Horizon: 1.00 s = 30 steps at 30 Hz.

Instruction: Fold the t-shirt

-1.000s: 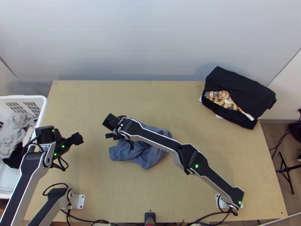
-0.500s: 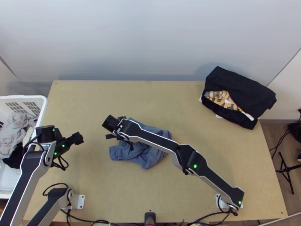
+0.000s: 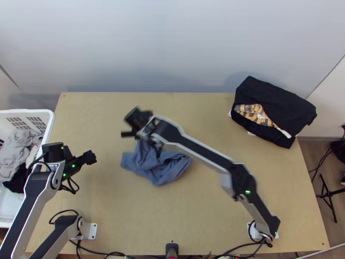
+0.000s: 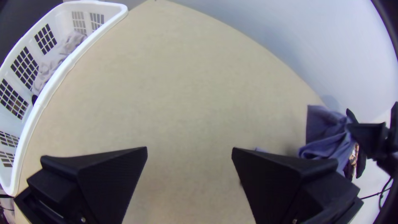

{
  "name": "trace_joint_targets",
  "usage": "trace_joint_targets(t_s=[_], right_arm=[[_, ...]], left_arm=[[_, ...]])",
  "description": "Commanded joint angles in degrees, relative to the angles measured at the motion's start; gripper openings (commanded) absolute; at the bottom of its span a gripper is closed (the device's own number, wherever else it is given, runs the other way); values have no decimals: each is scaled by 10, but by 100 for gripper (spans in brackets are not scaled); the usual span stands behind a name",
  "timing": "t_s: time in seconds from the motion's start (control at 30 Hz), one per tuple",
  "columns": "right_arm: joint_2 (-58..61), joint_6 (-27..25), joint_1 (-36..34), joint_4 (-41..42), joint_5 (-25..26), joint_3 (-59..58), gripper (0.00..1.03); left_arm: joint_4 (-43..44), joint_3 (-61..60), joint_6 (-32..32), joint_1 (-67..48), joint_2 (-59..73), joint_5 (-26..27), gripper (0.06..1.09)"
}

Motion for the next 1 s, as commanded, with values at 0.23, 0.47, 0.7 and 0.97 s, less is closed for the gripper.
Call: trace_joint_targets(t_s=[0.23,0.47,0.7,0.97], right_arm=[[-211,-19,-91,-3,-12,-104,3],[-275,-27,-105,-4,-30,-212,3],[-273,-29,-103,-3,-67,-308,3],[-269,-29,-123,12,-90,-446,3]], left_arm=[[47,5,-5,-57,54,-1,105],[83,18,-13,-101,112,-1,105],[102,50,9,-138,172,-1,105],[103,77,12,-138,210,-1,105]])
